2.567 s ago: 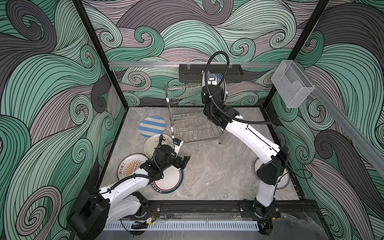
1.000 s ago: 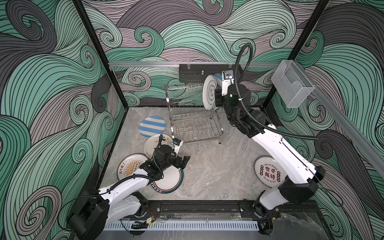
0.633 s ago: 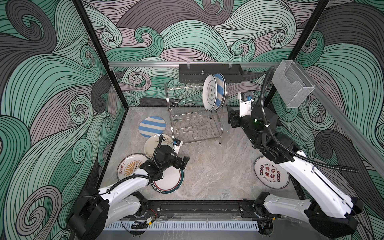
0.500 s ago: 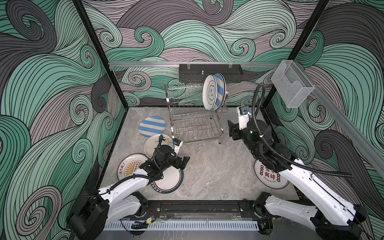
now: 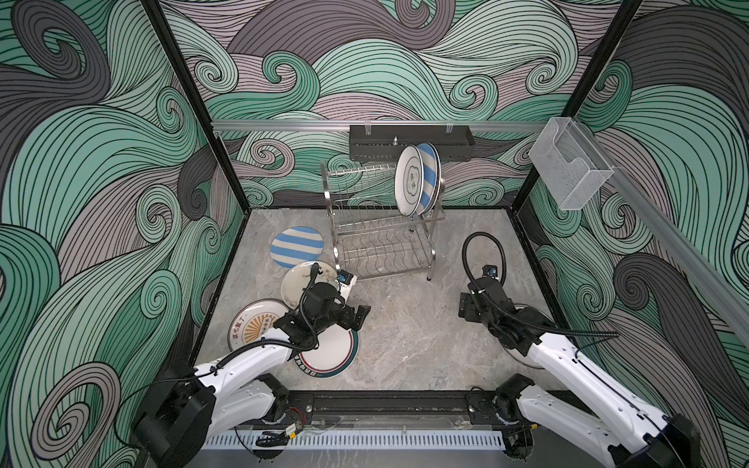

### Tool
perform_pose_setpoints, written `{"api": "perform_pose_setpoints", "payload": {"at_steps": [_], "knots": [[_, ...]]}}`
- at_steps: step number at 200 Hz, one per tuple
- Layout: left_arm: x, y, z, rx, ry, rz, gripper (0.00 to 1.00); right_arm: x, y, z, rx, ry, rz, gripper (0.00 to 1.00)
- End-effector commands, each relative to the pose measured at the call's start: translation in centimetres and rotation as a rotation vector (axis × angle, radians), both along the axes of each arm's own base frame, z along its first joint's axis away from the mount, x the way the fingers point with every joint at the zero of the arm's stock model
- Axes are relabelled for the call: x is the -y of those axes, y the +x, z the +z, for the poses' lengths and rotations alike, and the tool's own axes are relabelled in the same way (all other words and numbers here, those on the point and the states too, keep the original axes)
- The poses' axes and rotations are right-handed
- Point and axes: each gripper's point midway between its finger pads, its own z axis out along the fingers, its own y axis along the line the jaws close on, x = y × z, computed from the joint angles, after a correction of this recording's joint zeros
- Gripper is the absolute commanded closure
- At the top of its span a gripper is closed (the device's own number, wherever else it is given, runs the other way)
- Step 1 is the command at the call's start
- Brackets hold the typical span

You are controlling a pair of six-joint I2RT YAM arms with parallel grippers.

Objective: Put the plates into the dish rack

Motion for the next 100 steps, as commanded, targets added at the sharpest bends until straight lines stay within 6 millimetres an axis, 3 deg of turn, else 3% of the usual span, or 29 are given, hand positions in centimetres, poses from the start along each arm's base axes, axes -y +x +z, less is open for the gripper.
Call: {"api": "perform_pose_setpoints", "payload": {"at_steps": [1, 50, 100], "knots": [[0.5, 0.7, 1.4, 0.011, -0.029, 0.004, 0.01, 1.2, -0.7, -0.8, -0.018, 0.049, -0.115, 0.16], [0.5, 0.8, 1.2, 0.003, -0.023, 0.001, 0.01, 4.2, -1.2, -3.1, -0.083, 0.069, -0.264, 0.15], [0.5, 0.9, 1.2, 0.004, -0.018, 0.005, 0.01, 4.9, -0.7, -5.6, -0.156, 0.199, -0.348, 0.14]]}}
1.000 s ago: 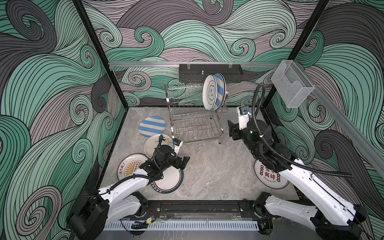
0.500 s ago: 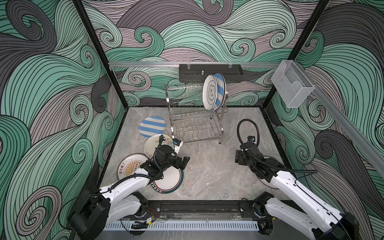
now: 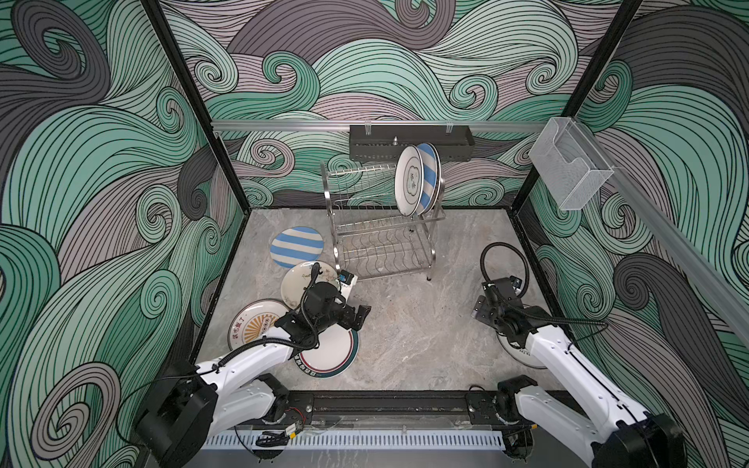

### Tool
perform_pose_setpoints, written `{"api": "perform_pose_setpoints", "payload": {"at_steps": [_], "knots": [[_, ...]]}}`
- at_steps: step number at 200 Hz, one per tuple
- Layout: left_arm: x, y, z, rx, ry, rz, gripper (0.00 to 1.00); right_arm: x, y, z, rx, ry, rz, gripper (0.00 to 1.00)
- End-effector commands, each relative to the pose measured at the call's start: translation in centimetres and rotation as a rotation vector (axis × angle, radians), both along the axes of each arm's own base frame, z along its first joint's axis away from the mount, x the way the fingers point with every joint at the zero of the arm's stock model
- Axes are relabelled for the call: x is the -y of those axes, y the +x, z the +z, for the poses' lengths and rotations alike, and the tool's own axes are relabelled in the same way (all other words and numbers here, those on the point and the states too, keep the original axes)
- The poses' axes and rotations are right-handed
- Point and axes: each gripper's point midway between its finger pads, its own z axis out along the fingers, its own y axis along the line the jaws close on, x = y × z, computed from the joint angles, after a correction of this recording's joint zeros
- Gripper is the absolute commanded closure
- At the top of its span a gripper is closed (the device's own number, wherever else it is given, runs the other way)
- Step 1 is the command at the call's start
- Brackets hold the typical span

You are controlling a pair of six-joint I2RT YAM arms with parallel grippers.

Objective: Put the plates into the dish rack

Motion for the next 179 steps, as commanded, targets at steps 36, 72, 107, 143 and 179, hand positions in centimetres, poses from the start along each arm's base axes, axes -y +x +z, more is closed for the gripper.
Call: {"api": "perform_pose_setpoints", "payload": {"at_steps": [36, 72, 107, 143, 179], "knots": [[0.2, 0.8, 1.5, 0.017, -0.017, 0.010, 0.01, 0.3, -0.4, -3.6, -0.125, 0.136, -0.079, 0.12], [0.1, 0.9, 1.2, 0.014, -0.003, 0.017, 0.01, 0.4, -0.4, -4.7, -0.160, 0.158, -0.078, 0.12], [0.1, 1.0, 1.2, 0.014, -0.001, 0.018, 0.02, 0.5, 0.2, -4.9, -0.166, 0.166, -0.052, 0.12], [0.0, 1.0, 1.2, 0.017, 0.006, 0.019, 0.01, -0.2, 0.5, -5.6, -0.189, 0.202, -0.020, 0.12], [-0.2, 1.0, 1.4, 0.026, 0.008, 0.028, 0.01, -0.9, 0.7, -6.2, -0.216, 0.226, 0.014, 0.12]]}}
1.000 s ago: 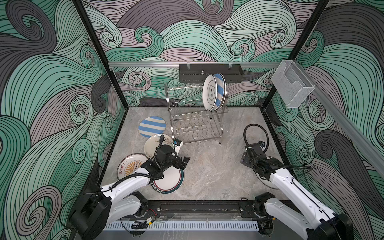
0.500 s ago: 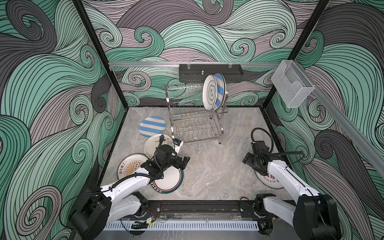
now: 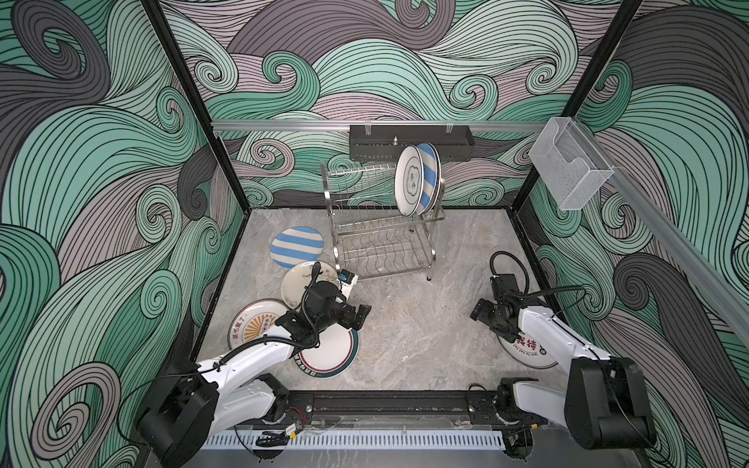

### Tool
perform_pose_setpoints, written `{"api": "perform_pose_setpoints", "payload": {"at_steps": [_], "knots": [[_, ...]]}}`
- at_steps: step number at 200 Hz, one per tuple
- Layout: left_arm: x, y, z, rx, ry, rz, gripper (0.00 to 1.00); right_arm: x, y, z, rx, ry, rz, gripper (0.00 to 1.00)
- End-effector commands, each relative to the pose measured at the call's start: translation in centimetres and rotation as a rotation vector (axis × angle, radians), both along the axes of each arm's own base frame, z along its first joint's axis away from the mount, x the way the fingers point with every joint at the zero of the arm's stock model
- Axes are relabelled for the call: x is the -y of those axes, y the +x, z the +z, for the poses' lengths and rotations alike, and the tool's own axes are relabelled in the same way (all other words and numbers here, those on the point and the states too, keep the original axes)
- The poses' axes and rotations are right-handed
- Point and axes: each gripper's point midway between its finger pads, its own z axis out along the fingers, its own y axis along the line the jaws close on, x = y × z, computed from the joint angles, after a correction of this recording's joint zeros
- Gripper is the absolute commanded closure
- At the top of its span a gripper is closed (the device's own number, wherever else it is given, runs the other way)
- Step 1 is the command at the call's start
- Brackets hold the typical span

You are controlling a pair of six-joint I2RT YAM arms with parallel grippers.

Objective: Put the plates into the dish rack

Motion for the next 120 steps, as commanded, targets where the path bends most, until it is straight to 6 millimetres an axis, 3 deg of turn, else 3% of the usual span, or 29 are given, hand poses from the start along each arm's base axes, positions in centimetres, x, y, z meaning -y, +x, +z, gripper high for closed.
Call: {"api": "perform_pose_setpoints", "payload": {"at_steps": [1, 32, 100, 120], "knots": [[-0.2, 0.8, 1.5, 0.032, -0.005, 0.020, 0.01, -1.1, 0.6, 0.1, 0.004, 0.054, 0.041, 0.12], [0.0, 0.7, 1.4, 0.024, -0.012, 0.015, 0.01, -3.4, 1.0, -0.4, -0.005, 0.177, 0.097, 0.13], [0.5, 0.7, 1.2, 0.010, -0.023, 0.001, 0.01, -11.6, 0.5, 0.6, 0.034, 0.620, 0.325, 0.18], [0.5, 0.7, 1.2, 0.007, -0.025, -0.002, 0.01, -11.8, 0.4, 0.6, 0.068, 0.618, 0.333, 0.18]]}}
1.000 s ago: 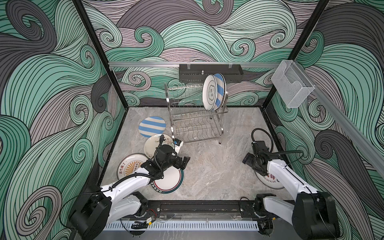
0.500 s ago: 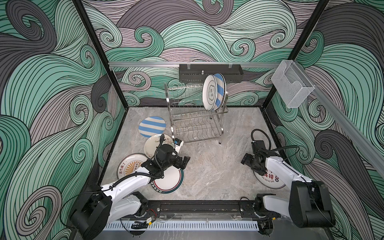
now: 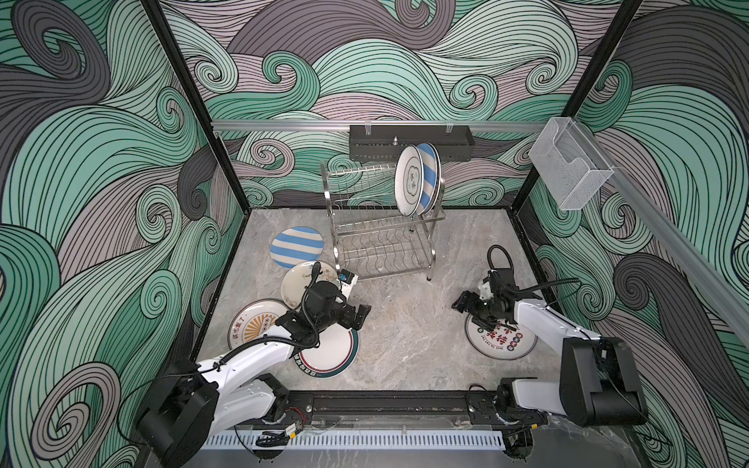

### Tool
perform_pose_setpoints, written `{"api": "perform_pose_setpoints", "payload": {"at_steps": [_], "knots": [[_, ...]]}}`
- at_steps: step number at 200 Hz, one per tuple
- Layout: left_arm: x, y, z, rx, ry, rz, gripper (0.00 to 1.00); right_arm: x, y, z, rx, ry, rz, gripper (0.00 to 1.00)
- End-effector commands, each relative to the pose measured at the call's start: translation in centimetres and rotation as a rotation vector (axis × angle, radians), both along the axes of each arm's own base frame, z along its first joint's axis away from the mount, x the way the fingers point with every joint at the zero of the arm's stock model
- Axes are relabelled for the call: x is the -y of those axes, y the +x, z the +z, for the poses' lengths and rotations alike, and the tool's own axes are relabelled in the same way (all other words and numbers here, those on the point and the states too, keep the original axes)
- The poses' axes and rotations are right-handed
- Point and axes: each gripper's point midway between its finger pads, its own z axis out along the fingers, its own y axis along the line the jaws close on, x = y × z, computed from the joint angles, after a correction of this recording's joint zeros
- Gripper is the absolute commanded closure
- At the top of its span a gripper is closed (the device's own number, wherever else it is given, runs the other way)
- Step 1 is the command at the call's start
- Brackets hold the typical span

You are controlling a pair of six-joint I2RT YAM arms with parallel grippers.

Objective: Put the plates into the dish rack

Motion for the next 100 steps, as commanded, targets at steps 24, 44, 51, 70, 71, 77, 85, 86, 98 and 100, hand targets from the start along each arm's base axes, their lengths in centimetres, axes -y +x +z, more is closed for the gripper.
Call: {"api": "perform_pose_setpoints", "payload": {"at_steps": [24, 44, 51, 70, 71, 77, 85, 86, 98, 100], "knots": [[0.5, 0.7, 1.4, 0.012, -0.026, -0.001, 0.01, -1.5, -2.8, -0.9, -0.040, 0.064, 0.071, 0.18], [0.5, 0.6, 1.4, 0.010, -0.030, -0.004, 0.02, -1.8, -2.9, -0.8, -0.031, 0.079, 0.076, 0.19], [0.5, 0.6, 1.4, 0.011, -0.030, -0.004, 0.01, -2.2, -2.9, -0.7, -0.024, 0.095, 0.079, 0.19], [0.6, 0.6, 1.5, 0.010, -0.034, -0.007, 0.01, -3.1, -3.0, -0.6, -0.008, 0.111, 0.094, 0.19], [0.6, 0.6, 1.5, 0.010, -0.034, -0.006, 0.01, -3.2, -3.0, -0.6, -0.008, 0.111, 0.096, 0.20], [0.6, 0.6, 1.5, 0.012, -0.034, -0.005, 0.01, -3.5, -3.1, -0.6, -0.006, 0.112, 0.108, 0.19], [0.6, 0.6, 1.5, 0.012, -0.034, -0.005, 0.01, -4.0, -3.2, -0.6, -0.003, 0.113, 0.124, 0.20], [0.6, 0.6, 1.5, 0.011, -0.034, -0.005, 0.01, -4.1, -3.2, -0.6, -0.002, 0.114, 0.126, 0.20], [0.6, 0.6, 1.5, 0.011, -0.034, -0.006, 0.01, -5.0, -3.3, -0.4, 0.011, 0.126, 0.150, 0.20], [0.6, 0.6, 1.5, 0.011, -0.034, -0.005, 0.01, -5.2, -3.4, -0.4, 0.011, 0.129, 0.153, 0.20]]}}
